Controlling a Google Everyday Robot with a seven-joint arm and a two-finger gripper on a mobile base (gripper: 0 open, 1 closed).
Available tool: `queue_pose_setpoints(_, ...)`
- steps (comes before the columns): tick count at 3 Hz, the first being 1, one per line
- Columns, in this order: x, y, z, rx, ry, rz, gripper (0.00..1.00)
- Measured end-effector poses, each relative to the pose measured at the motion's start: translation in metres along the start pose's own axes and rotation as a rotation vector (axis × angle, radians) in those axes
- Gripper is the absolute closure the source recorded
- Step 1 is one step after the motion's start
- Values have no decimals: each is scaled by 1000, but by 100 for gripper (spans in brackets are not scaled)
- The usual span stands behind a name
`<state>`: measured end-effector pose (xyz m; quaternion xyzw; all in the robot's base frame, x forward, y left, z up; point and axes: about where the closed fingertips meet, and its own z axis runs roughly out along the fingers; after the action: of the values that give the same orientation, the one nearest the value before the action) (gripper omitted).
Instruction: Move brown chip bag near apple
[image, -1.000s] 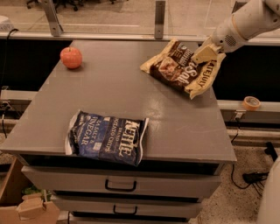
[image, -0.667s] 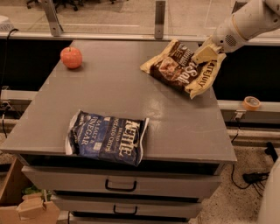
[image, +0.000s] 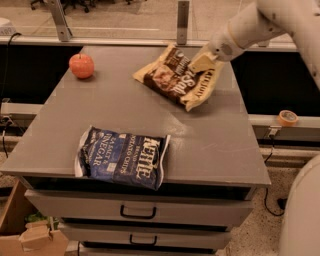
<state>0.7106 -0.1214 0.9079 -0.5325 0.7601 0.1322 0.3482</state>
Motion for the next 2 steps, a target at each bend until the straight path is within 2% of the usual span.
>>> queue_pose_setpoints(1, -36, -13, 37, 34, -31, -12, 100)
queue_pose_setpoints(2, -84, -33, 73, 85, -93, -17, 100)
